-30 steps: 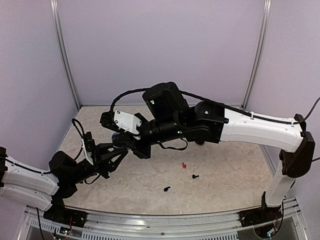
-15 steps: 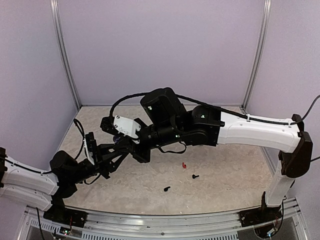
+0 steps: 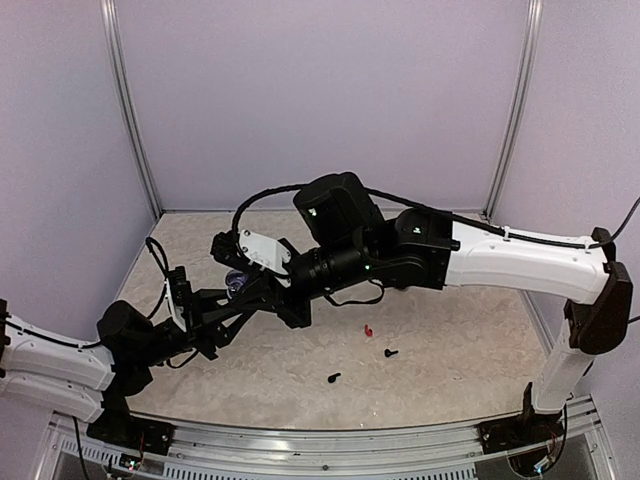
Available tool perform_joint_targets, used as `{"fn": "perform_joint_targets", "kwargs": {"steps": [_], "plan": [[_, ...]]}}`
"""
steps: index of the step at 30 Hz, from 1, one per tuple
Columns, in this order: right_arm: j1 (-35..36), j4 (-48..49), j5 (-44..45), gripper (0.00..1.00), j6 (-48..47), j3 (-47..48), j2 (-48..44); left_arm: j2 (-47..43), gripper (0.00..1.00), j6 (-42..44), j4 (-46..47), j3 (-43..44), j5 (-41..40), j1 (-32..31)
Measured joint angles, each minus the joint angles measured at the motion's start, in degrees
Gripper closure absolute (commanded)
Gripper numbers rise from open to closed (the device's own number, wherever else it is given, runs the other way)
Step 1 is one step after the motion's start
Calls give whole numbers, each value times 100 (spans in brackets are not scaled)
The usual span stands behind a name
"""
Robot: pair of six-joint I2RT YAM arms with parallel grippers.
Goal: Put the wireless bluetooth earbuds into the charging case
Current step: Adjust the left earbud in the left side groove of the charging case.
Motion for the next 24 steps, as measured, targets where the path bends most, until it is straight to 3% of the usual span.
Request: {"fn": "perform_joint_targets", "kwargs": {"steps": [10, 24], "plan": [[-76, 140, -129, 97, 11, -83, -549, -37, 100, 4, 22, 0, 118, 0], [-151, 96, 83, 99, 20, -173, -278, -37, 100, 2, 24, 2, 197, 0]]}}
